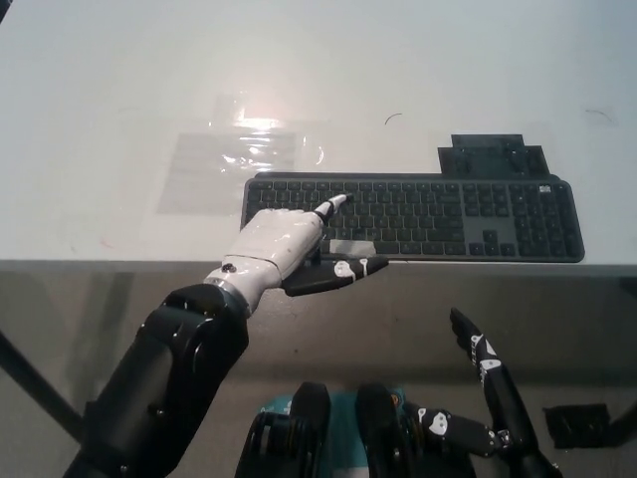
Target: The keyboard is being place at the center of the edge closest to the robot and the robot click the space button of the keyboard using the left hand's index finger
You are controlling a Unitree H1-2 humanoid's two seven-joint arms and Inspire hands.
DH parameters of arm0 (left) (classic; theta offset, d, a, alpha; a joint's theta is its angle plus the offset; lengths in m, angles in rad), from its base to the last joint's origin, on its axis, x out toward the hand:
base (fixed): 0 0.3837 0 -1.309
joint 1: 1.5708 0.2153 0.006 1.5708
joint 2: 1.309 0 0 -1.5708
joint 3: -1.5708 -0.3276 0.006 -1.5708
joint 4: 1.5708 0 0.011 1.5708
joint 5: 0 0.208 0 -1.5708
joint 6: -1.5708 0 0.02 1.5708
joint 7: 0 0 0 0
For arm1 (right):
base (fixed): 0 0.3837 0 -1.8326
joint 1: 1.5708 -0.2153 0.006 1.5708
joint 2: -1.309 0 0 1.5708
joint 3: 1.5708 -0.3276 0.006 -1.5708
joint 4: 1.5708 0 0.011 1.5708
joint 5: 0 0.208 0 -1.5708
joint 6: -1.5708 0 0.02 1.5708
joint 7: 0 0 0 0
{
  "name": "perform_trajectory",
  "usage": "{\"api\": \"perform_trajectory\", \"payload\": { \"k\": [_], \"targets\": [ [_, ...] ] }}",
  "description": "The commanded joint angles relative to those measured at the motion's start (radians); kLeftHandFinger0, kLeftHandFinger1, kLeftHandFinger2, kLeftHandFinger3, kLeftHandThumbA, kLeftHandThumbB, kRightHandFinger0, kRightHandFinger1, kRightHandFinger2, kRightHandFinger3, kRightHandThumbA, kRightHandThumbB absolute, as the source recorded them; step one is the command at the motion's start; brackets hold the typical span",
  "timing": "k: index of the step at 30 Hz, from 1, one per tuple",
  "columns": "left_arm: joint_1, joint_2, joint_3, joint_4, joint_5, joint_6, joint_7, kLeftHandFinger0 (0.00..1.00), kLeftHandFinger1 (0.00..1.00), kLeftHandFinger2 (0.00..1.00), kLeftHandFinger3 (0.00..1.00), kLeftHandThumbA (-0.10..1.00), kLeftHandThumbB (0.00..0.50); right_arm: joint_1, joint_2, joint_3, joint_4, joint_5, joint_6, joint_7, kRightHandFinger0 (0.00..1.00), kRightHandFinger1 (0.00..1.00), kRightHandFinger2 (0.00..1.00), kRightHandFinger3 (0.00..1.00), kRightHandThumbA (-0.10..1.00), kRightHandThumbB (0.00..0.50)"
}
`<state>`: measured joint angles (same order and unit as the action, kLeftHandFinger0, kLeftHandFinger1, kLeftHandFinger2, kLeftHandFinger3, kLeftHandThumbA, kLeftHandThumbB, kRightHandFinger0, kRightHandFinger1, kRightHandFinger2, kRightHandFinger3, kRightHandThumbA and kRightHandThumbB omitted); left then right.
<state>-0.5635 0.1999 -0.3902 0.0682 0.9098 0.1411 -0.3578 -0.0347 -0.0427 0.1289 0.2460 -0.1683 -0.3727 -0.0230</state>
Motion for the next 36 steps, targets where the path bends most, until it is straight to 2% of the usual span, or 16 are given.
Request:
{"api": "perform_trajectory", "payload": {
  "k": [1,4,9,13,14,15,19,20,26,29,31,32,33,34,35,36],
  "targets": [
    [-0.028,-0.006,-0.012,0.002,0.011,0.034,-0.012,0.07,0.38,0.44,1.00,1.00,0.439,-0.022,0.000,-0.006,-0.036,0.003,-0.035,-0.001,1.00,1.00,1.00,1.00,1.00,0.358],
    [-0.019,-0.009,-0.021,0.003,0.004,0.037,-0.018,0.08,0.42,0.49,1.00,1.00,0.420,-0.022,-0.001,-0.006,-0.037,0.000,-0.034,-0.002,1.00,1.00,1.00,1.00,1.00,0.358],
    [-0.003,-0.017,-0.043,0.001,0.007,0.046,-0.032,0.12,0.44,0.53,1.00,1.00,0.456,-0.023,0.001,-0.007,-0.044,0.001,-0.026,-0.002,1.00,1.00,1.00,1.00,1.00,0.359],
    [0.010,-0.025,-0.060,0.018,0.006,0.058,-0.038,0.10,0.42,0.51,1.00,1.00,0.435,-0.022,0.001,-0.007,-0.046,0.003,-0.023,0.000,1.00,1.00,1.00,1.00,1.00,0.365],
    [0.010,-0.026,-0.065,0.025,0.005,0.059,-0.037,0.14,0.46,0.53,1.00,1.00,0.405,-0.019,0.000,-0.007,-0.050,0.002,-0.022,0.000,1.00,1.00,1.00,1.00,1.00,0.364],
    [0.008,-0.027,-0.066,0.043,0.004,0.063,-0.038,0.10,0.41,0.50,1.00,1.00,0.429,-0.019,-0.001,-0.006,-0.048,0.000,-0.025,0.000,1.00,1.00,1.00,1.00,1.00,0.361],
    [-0.020,-0.025,-0.076,0.158,0.007,0.070,-0.026,0.17,0.46,0.56,1.00,1.00,0.440,-0.024,0.001,-0.006,-0.038,-0.001,-0.038,-0.003,1.00,1.00,1.00,1.00,1.00,0.352],
    [-0.025,-0.025,-0.077,0.174,0.007,0.069,-0.023,0.18,0.45,0.52,1.00,1.00,0.439,-0.027,0.001,-0.006,-0.035,-0.002,-0.040,-0.004,1.00,1.00,1.00,1.00,1.00,0.345],
    [-0.052,-0.032,-0.085,0.335,-0.024,0.041,0.022,0.07,0.32,0.29,1.00,1.00,0.435,-0.027,0.000,-0.005,-0.040,-0.001,-0.032,-0.002,1.00,1.00,1.00,1.00,1.00,0.346],
    [-0.088,-0.023,-0.079,0.453,-0.044,0.015,0.066,0.09,0.32,0.30,1.00,1.00,0.408,-0.024,0.001,-0.005,-0.035,-0.002,-0.039,-0.005,1.00,1.00,1.00,1.00,1.00,0.350],
    [-0.111,-0.022,-0.074,0.518,-0.058,0.007,0.093,0.06,0.29,0.25,1.00,1.00,0.404,-0.023,0.001,-0.006,-0.039,0.004,-0.036,-0.002,1.00,1.00,1.00,1.00,1.00,0.357],
    [-0.134,-0.018,-0.080,0.573,-0.054,0.001,0.107,0.14,0.38,0.34,1.00,1.00,0.433,-0.029,0.001,-0.006,-0.036,0.007,-0.044,0.000,1.00,1.00,1.00,1.00,1.00,0.348],
    [-0.141,-0.017,-0.083,0.587,-0.055,-0.002,0.114,0.16,0.39,0.33,1.00,1.00,0.447,-0.031,0.000,-0.006,-0.035,0.008,-0.044,0.001,1.00,1.00,1.00,1.00,1.00,0.346],
    [-0.143,-0.018,-0.094,0.591,-0.048,0.009,0.105,0.38,0.52,0.52,1.00,1.00,0.462,-0.037,0.001,-0.006,-0.035,0.006,-0.041,0.000,1.00,1.00,1.00,1.00,1.00,0.344],
    [-0.138,-0.018,-0.096,0.585,-0.051,0.012,0.102,0.32,0.40,0.47,1.00,1.00,0.452,-0.039,0.002,-0.005,-0.033,0.005,-0.040,0.000,1.00,1.00,1.00,1.00,1.00,0.342],
    [-0.134,-0.018,-0.101,0.581,-0.053,0.015,0.100,0.27,0.36,0.46,1.00,1.00,0.450,-0.040,0.002,-0.005,-0.033,0.004,-0.038,-0.001,1.00,1.00,1.00,1.00,1.00,0.342]
  ]
}}
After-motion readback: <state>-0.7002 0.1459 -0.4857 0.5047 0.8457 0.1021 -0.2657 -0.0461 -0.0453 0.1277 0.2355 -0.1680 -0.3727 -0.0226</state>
